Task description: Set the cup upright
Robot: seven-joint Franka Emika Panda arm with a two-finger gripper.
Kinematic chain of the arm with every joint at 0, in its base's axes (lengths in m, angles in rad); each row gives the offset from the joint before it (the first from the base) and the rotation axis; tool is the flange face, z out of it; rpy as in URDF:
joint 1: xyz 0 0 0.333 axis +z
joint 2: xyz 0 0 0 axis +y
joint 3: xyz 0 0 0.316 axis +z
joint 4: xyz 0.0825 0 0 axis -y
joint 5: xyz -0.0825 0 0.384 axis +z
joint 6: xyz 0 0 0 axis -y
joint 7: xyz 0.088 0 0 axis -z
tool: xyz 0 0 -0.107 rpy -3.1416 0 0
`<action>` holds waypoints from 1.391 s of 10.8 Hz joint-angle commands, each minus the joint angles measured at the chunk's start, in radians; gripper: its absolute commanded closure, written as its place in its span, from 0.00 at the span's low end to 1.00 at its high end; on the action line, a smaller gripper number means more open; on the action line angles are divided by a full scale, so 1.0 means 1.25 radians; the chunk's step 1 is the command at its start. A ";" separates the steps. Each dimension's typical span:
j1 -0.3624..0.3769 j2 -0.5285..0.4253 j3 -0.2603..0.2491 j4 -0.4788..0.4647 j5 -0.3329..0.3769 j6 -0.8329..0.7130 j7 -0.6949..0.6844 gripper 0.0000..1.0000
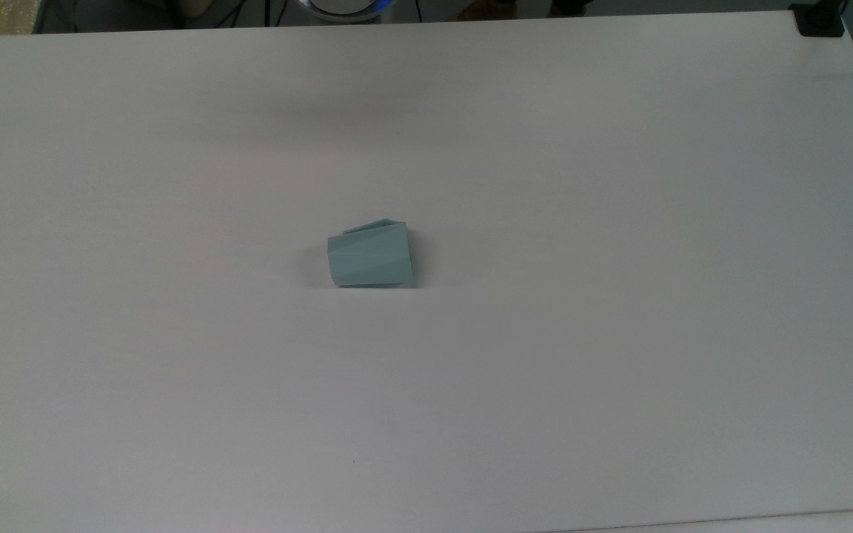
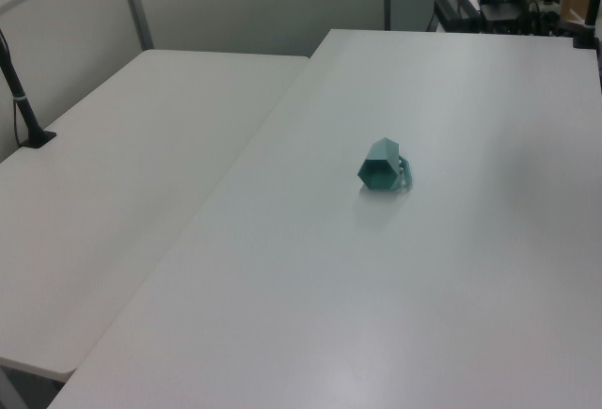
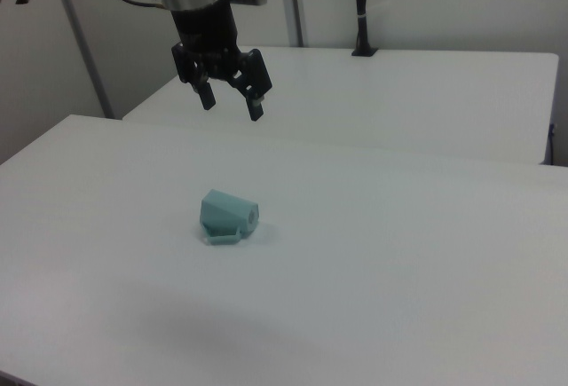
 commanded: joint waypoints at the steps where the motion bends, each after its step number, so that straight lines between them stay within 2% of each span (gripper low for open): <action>1: 0.015 -0.016 0.021 -0.014 0.007 -0.007 0.057 0.00; 2: 0.026 -0.003 0.065 -0.011 -0.014 -0.004 0.107 0.00; 4: 0.038 0.002 0.083 0.011 -0.034 -0.008 0.111 0.00; 6: 0.107 0.040 0.087 0.052 -0.108 -0.034 0.113 0.00; 8: 0.189 0.153 0.086 0.144 -0.167 -0.110 0.196 0.00; 10: 0.260 0.217 0.085 0.157 -0.232 -0.105 0.267 0.00; 13: 0.306 0.262 0.080 0.157 -0.247 -0.055 0.278 0.00; 15: 0.356 0.303 0.074 0.159 -0.294 -0.045 0.305 0.00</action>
